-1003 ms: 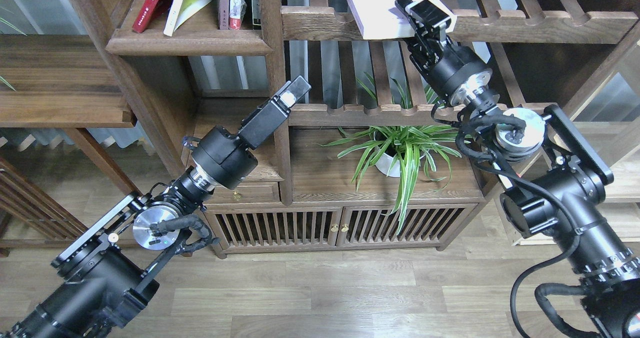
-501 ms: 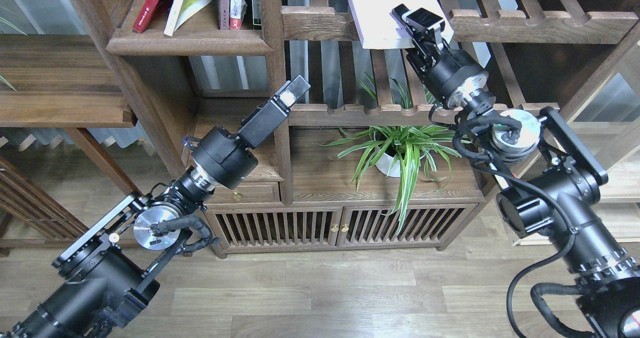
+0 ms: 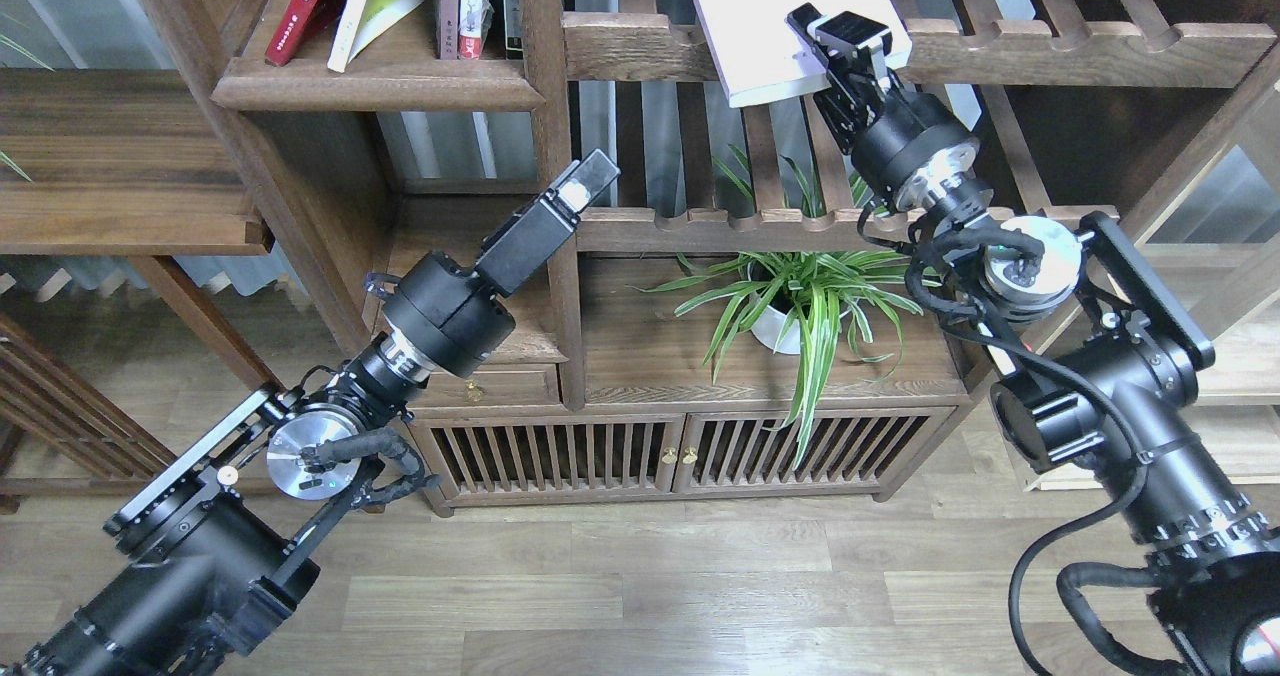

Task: Organize books on shelf
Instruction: 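Grasp the white book's edge with the right gripper and tilt it out, then pull the white book down and grasp it with the left gripper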

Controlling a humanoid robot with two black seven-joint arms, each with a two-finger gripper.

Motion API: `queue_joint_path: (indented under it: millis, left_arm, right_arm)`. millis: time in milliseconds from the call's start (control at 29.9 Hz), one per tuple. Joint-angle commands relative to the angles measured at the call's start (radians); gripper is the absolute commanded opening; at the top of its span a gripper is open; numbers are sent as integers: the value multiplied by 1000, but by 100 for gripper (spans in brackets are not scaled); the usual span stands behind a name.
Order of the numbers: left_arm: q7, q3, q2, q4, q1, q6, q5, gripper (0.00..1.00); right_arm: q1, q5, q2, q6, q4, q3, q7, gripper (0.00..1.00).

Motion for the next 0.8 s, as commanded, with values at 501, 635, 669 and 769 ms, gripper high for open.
queue_joint_path:
  millis: [501, 635, 669, 769]
  left_arm:
    - [3, -1, -4, 29, 20, 0, -9, 99]
    - [3, -23, -41, 29, 8, 0, -38, 99]
    - [3, -29, -53, 29, 5, 0, -57, 99]
    - [8, -35, -70, 29, -12, 0, -115, 99]
  right_arm:
    - [-122, 12, -6, 359, 63, 2, -8, 5]
    - [-152, 12, -12, 435, 76, 2, -9, 4]
    - [-156, 12, -10, 458, 77, 2, -9, 4]
    - [-173, 13, -10, 520, 80, -1, -9, 4]
